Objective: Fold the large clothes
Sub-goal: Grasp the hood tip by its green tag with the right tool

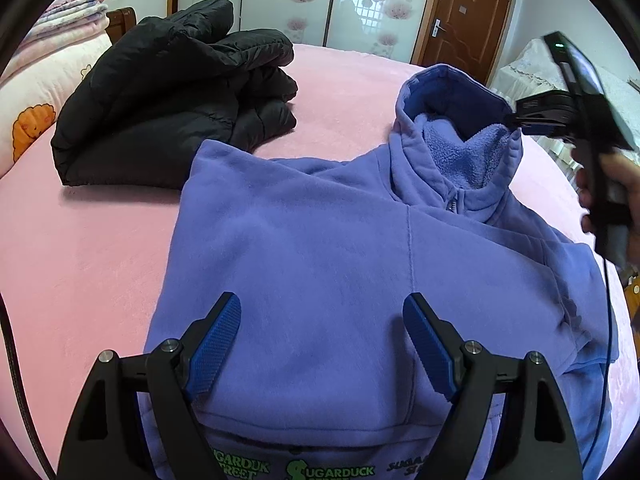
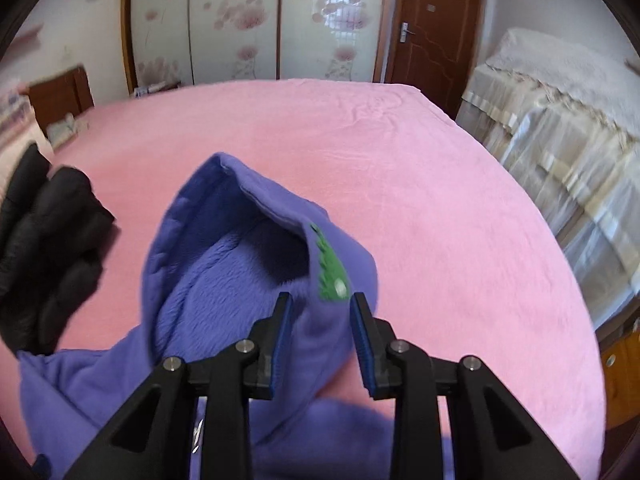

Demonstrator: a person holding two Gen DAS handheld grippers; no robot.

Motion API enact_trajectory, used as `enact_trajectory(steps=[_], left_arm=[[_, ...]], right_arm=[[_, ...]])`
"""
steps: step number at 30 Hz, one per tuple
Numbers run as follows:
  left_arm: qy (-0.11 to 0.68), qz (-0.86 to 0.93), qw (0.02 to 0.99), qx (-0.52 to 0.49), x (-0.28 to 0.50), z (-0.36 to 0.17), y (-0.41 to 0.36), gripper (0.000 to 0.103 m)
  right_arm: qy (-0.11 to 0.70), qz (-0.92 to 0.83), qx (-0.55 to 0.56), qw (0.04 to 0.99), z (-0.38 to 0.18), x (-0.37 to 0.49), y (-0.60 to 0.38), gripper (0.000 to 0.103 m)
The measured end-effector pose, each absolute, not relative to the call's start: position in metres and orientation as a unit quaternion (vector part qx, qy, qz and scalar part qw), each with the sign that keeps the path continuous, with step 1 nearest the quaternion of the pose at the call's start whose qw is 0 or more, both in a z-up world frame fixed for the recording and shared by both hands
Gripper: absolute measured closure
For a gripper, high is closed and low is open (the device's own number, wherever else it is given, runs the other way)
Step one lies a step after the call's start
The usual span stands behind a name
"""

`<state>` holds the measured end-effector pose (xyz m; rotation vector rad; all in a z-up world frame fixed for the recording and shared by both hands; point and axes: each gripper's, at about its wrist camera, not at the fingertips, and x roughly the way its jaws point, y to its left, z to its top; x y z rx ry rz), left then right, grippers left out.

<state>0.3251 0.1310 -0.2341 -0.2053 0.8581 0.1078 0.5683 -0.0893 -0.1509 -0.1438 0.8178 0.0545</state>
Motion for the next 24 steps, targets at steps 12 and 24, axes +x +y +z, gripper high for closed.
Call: enact_trajectory(steps=[12, 24], left_arm=[[0.417, 0.053, 0.9, -0.111, 0.326, -0.231, 0.137, 0.02], [0.408, 0.067, 0.902, -0.121, 0.307, -0.211, 0.15, 0.021]], right_arm=[[0.372, -0.021, -0.139, 0.918, -0.15, 0.595, -0.075, 0.093], [0.248, 0.105, -0.215, 0.939, -0.146, 0.416, -0.055, 0.092]])
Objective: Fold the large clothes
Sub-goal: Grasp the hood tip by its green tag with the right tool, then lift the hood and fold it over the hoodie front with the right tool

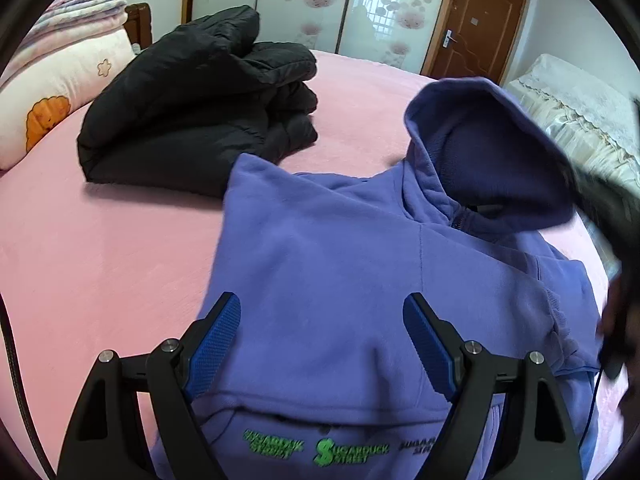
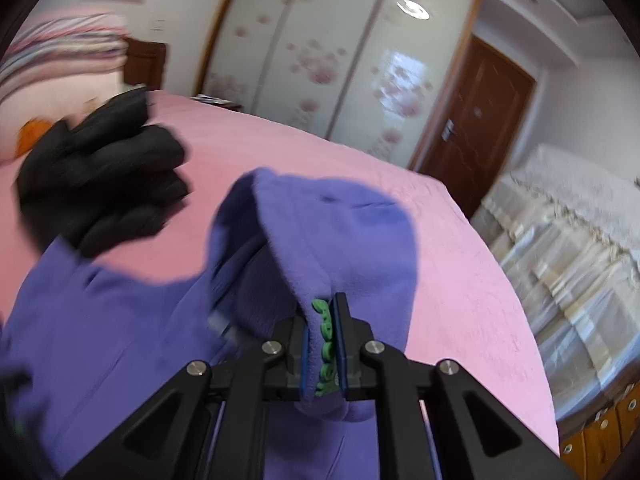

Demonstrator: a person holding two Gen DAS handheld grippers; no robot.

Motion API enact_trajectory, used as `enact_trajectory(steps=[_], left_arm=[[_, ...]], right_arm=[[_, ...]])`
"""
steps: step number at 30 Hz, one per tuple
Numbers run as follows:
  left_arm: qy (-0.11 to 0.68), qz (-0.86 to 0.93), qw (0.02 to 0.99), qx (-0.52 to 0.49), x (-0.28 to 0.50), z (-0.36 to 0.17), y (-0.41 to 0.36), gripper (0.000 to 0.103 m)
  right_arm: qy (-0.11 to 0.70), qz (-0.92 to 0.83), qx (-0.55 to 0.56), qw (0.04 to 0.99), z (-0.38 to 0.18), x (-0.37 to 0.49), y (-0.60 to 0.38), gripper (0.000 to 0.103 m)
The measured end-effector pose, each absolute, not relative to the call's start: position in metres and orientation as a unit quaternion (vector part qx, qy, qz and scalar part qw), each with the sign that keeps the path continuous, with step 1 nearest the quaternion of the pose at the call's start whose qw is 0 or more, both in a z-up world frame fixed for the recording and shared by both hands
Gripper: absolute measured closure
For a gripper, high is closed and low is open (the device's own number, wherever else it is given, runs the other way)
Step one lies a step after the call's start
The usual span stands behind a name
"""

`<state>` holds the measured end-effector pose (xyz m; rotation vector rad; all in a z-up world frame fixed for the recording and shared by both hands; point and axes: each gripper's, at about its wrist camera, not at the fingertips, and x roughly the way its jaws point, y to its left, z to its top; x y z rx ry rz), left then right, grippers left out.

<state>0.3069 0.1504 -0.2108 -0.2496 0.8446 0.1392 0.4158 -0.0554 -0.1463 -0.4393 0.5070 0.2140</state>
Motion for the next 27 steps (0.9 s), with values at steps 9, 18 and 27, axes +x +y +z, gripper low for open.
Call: enact_trajectory(steps=[9, 18, 27], left_arm=[[0.412, 0.041, 0.902, -0.125, 0.301, -0.187, 0.152, 0.02], [0.388, 0.006, 0.915, -0.114, 0.32, -0.152, 0.133, 0.02], [0.405, -0.03, 0.909, -0.091, 0.348, -0.158, 0.092, 0.02]], right_arm=[[0.277, 0.116, -0.284, 0.911, -0.22, 0.342, -0.041, 0.084], [0.332, 0.195, -0.102, 0.917, -0.177, 0.355, -0.085, 0.064], [0.364, 0.186, 0.122, 0.904, -0.141, 0.418, -0.165, 0.056]])
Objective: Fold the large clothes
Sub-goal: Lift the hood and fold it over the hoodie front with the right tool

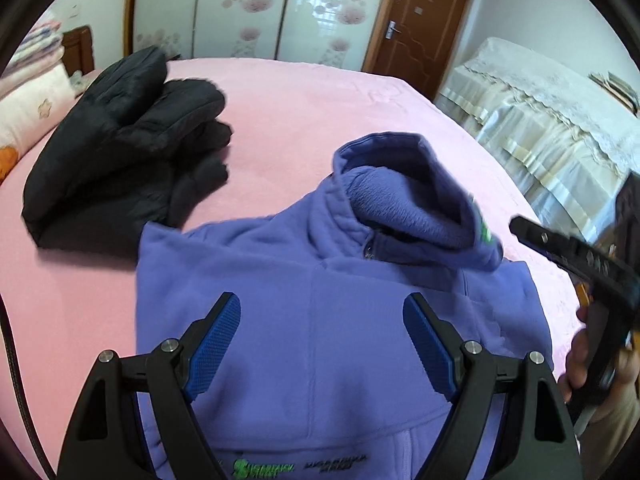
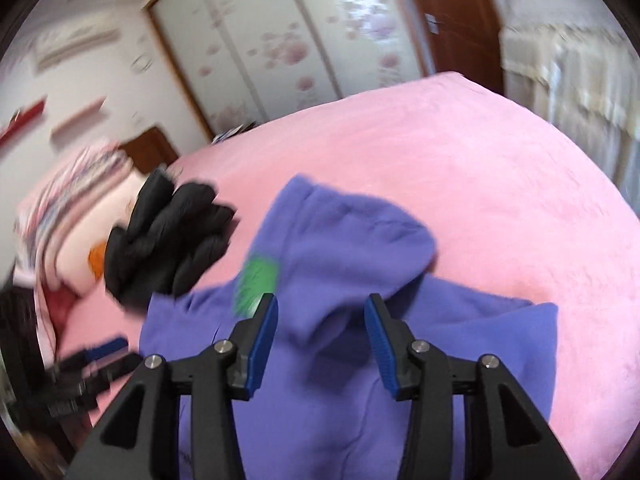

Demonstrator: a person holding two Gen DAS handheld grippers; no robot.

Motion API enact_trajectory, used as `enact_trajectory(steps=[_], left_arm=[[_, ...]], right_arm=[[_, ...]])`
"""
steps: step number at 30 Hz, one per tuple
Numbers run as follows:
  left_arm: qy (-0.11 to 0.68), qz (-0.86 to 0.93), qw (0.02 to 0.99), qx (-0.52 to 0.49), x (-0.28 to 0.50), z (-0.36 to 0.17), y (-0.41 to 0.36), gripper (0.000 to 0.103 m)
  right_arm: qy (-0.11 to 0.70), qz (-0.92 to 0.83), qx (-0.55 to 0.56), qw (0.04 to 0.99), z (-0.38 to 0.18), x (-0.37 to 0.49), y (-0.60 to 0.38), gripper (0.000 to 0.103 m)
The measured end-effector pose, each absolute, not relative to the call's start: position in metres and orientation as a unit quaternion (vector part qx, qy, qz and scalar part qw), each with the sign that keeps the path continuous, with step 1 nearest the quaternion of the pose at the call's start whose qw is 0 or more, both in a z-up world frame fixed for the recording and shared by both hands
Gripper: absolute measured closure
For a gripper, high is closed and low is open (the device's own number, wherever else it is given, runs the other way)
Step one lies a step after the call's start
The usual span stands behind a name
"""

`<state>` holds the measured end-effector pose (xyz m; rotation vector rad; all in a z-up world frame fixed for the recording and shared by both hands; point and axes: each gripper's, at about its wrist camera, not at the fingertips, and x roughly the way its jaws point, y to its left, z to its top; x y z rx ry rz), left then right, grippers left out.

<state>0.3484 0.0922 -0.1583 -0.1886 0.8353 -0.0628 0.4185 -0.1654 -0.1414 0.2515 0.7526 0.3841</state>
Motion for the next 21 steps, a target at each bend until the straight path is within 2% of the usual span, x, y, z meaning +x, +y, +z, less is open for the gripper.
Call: enact_trajectory(steps=[4, 13, 18, 20, 21], left_arm=[[0.396, -0.039, 0.914, -0.074, 0.366, -0.147, 0.079, 0.02], [0.382, -0.043, 0.921, -0.059, 0.406, -0.138, 0.062, 0.02], [0.375, -0.037, 0.924, -0.059, 0.427, -0.134, 0.058, 0.02], [0.377, -0.037, 0.923, -0.062, 0.432, -0.134, 0.056, 0.02], [0.378, -0.037, 0.923, -0.063, 0.432, -0.133, 0.054, 0.02]], right_arm=[[0.401, 0.159, 0.188, 0.882, -0.158, 0.465, -0.188, 0.056], [0.489, 0.079, 0.318, 0.808, -0.239, 0.56, -0.225, 0.056], [0.492, 0.117, 0.375, 0.777, -0.259, 0.575, -0.218, 0.057], [0.484, 0.135, 0.366, 0.783, -0.254, 0.576, -0.21, 0.072], [0.483, 0.139, 0.352, 0.789, -0.251, 0.576, -0.206, 0.09]])
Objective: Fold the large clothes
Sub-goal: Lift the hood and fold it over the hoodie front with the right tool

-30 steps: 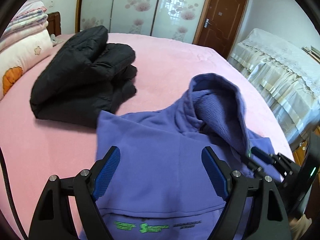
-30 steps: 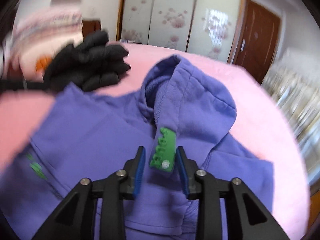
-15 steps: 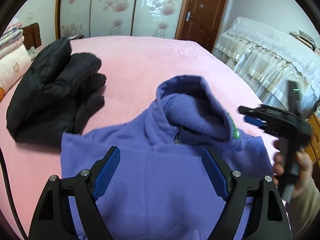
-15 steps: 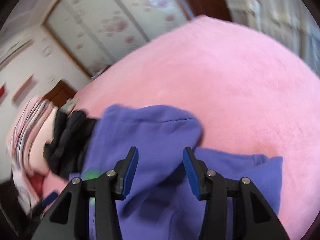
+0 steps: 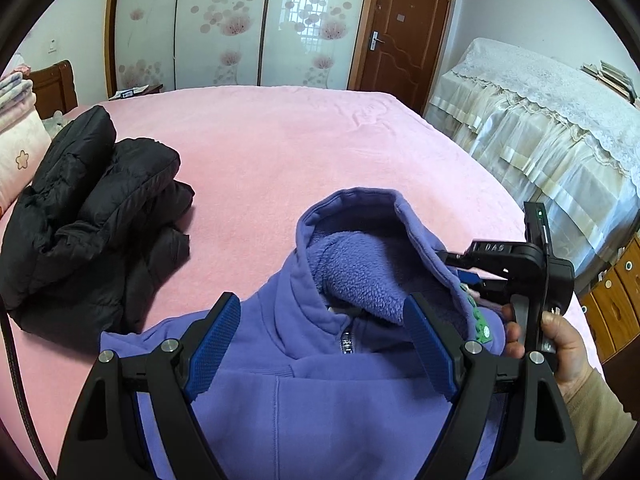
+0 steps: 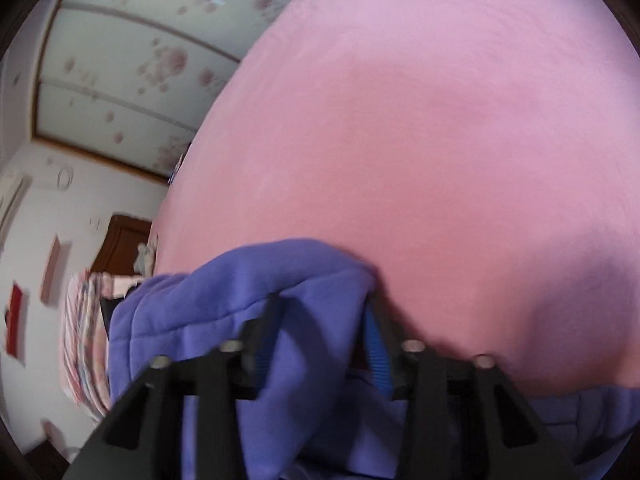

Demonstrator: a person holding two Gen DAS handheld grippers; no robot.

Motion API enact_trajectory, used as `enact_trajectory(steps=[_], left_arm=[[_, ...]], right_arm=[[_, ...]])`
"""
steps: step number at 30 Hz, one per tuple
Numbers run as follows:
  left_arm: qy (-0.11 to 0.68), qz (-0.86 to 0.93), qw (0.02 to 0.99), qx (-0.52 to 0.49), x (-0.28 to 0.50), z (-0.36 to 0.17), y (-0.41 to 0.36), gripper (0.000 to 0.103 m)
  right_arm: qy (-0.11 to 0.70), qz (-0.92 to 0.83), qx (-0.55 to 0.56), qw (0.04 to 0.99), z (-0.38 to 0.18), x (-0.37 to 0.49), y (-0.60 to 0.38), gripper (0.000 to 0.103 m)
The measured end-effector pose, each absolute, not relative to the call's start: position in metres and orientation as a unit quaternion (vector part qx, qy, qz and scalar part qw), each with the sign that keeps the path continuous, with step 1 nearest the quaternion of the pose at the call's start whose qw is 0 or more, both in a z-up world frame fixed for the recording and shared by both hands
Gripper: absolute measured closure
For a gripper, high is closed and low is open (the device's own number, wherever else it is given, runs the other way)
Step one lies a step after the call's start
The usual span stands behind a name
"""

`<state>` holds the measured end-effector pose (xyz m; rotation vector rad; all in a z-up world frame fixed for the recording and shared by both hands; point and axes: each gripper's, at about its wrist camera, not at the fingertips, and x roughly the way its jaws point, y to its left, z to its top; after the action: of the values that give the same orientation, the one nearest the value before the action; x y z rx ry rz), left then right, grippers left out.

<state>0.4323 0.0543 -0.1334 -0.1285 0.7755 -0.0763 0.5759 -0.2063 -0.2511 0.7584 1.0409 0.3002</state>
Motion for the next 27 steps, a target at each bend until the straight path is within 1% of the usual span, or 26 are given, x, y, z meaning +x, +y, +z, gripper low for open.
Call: enact_trajectory(steps=[1, 3, 6, 9, 14, 18, 20, 24, 27], left_arm=[[0.379, -0.039, 0.922, -0.063, 0.433, -0.133, 0.053, 0.02], [0.381, -0.037, 0.922, -0.06, 0.433, -0.133, 0.053, 0.02], [0.379, -0.032, 0.923, -0.051, 0.428, -0.128, 0.059, 0.02], [0.373, -0.023, 0.927, -0.04, 0.421, -0.119, 0.072, 0.02], [0.364, -0.007, 0.931, -0.019, 0.4, -0.102, 0.104, 0.02], [0.373, -0.032, 0.927, -0.024, 0.376, -0.099, 0.123, 0.02], [0.383, -0.062, 0.92, -0.046, 0.365, -0.106, 0.129, 0.018], [0.39, -0.083, 0.911, -0.103, 0.36, -0.126, 0.131, 0.018], [0.384, -0.099, 0.901, -0.174, 0.363, -0.133, 0.14, 0.018]], right_arm=[[0.483, 0.144, 0.33, 0.798, -0.246, 0.575, -0.201, 0.095], [0.464, 0.146, 0.281, 0.828, -0.224, 0.571, -0.189, 0.096], [0.398, 0.163, 0.19, 0.883, -0.174, 0.558, -0.166, 0.097], [0.33, 0.204, 0.093, 0.917, -0.124, 0.537, -0.133, 0.097], [0.25, 0.282, -0.079, 0.923, -0.065, 0.482, -0.065, 0.097], [0.197, 0.323, -0.209, 0.902, -0.046, 0.433, -0.017, 0.097], [0.177, 0.339, -0.263, 0.886, -0.042, 0.41, 0.005, 0.097], [0.157, 0.368, -0.312, 0.862, -0.034, 0.38, 0.02, 0.097], [0.155, 0.374, -0.34, 0.849, -0.039, 0.361, 0.016, 0.097]])
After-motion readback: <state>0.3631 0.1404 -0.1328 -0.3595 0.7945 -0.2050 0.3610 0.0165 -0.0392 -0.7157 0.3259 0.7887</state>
